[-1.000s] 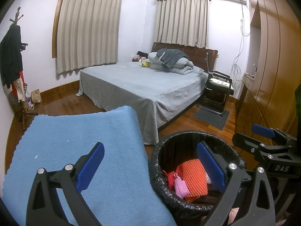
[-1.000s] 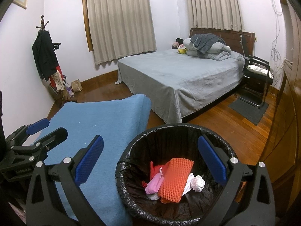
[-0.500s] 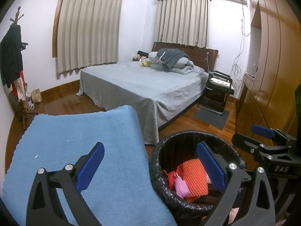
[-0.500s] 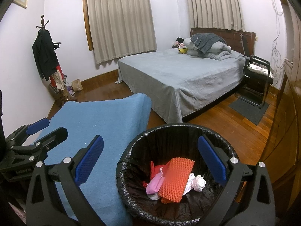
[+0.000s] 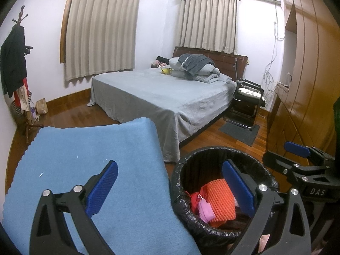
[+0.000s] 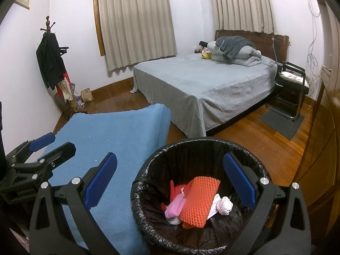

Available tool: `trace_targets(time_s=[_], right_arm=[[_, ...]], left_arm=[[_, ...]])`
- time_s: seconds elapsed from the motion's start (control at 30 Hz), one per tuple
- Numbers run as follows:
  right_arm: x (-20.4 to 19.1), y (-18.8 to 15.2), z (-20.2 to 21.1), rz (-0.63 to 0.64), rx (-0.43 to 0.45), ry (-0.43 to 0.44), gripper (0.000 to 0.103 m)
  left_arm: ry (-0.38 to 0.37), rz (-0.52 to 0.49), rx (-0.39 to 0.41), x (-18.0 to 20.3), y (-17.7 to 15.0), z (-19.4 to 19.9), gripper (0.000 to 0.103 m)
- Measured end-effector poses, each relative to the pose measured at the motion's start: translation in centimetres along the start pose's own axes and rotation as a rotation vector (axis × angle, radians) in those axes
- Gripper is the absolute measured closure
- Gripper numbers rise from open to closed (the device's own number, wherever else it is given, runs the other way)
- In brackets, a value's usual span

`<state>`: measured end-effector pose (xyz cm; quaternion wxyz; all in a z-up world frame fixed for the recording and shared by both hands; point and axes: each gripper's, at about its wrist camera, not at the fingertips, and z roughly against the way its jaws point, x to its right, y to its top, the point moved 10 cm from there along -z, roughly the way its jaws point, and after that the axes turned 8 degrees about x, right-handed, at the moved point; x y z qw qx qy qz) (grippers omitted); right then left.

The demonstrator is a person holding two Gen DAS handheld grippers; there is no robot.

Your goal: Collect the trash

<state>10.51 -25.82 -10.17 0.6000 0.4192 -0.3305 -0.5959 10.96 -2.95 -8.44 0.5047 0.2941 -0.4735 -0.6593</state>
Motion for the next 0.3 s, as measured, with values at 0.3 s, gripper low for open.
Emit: trace_targets(time_s=[0.3], right_arm=[[-0.03,0.06,0.01,0.001,0.0,0.0,0.006]], left_arm=[[0.001,0.002,0.0,-0.11,0.03,0.01,0.006]])
